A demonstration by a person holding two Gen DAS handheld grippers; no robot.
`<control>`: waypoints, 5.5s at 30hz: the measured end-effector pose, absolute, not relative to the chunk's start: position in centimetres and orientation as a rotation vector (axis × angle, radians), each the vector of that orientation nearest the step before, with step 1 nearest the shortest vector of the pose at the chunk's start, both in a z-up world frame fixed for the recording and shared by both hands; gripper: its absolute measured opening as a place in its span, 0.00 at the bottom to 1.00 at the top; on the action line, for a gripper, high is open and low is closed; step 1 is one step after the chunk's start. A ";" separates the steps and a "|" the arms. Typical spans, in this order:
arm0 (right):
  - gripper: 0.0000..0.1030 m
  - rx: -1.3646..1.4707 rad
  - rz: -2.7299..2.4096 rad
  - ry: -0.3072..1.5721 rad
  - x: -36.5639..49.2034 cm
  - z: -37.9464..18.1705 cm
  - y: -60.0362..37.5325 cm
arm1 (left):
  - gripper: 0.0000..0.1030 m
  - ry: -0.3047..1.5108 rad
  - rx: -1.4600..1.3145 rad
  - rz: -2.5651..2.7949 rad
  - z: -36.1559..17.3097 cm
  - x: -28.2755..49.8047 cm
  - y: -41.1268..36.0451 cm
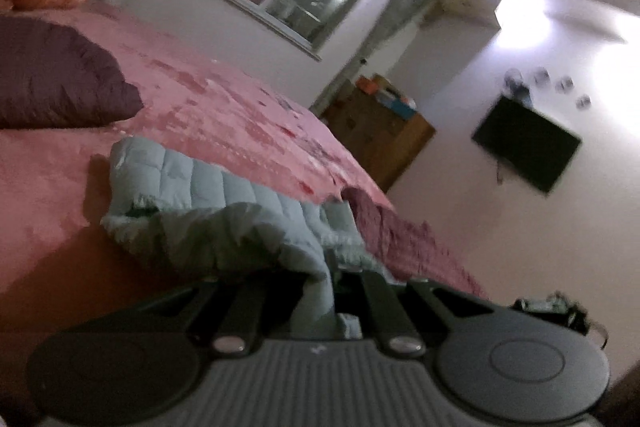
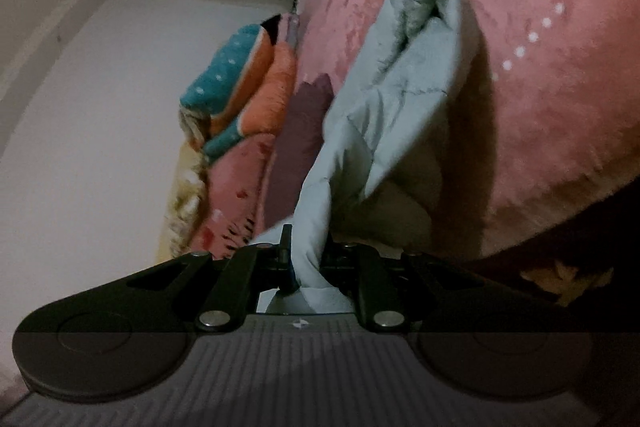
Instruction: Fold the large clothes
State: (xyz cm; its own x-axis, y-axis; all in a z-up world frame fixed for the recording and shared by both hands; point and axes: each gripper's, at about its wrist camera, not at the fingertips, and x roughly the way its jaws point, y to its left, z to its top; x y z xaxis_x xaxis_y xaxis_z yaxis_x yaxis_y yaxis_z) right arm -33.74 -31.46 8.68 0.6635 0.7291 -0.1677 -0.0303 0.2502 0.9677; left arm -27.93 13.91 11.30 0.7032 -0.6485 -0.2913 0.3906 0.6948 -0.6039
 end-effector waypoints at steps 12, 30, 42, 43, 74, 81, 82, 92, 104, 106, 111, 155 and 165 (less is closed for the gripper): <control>0.12 1.443 0.426 0.525 -19.7 7.3 -37.5 | 0.03 0.577 -0.920 -0.259 8.6 -14.1 17.1; 0.64 1.403 0.249 0.407 -9.3 1.5 -39.3 | 0.54 0.526 -0.751 -0.189 6.9 -7.1 15.6; 0.99 1.085 0.162 0.216 -10.8 5.9 -39.6 | 0.74 0.313 -0.381 -0.223 12.9 -10.7 13.0; 0.99 1.036 0.146 0.204 -10.9 6.4 -39.5 | 0.74 0.323 -0.326 -0.229 12.6 -10.9 11.9; 0.93 0.161 -0.010 0.579 3.7 1.8 -28.5 | 0.78 0.540 -0.021 -0.149 0.8 -1.2 3.7; 0.96 0.141 -0.011 0.605 5.3 0.2 -28.0 | 0.80 0.565 -0.050 -0.179 -1.0 -0.2 3.6; 0.96 0.137 -0.010 0.607 5.5 -0.1 -28.1 | 0.80 0.572 -0.058 -0.182 -1.1 0.0 3.7; 1.00 0.066 -0.024 0.587 3.8 0.3 -27.3 | 0.84 0.598 -0.085 -0.199 -1.7 0.7 3.7; 1.00 0.227 0.040 0.524 1.5 2.4 -29.8 | 0.87 0.601 -0.019 -0.138 0.7 -0.4 2.9; 1.00 0.281 0.051 0.509 0.2 3.6 -30.5 | 0.87 0.597 -0.063 -0.145 2.1 -1.4 3.7; 1.00 0.320 0.054 0.471 -3.7 6.2 -32.7 | 0.87 0.566 -0.140 -0.128 5.2 -5.1 6.8; 1.00 0.916 0.456 0.614 -1.8 0.8 -35.6 | 0.84 0.828 -0.781 -0.417 -1.9 -1.1 14.0; 0.54 0.647 0.304 0.619 -3.7 4.3 -33.0 | 0.27 0.751 -0.715 -0.342 0.2 -3.4 12.9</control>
State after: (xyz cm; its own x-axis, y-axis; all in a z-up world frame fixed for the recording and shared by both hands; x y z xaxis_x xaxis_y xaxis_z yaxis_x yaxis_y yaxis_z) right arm -3.69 -32.96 4.34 0.7792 0.4467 -0.4396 -0.0751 0.7629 0.6422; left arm -3.43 12.92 0.18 0.6919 -0.5213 -0.4995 0.0353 0.7155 -0.6977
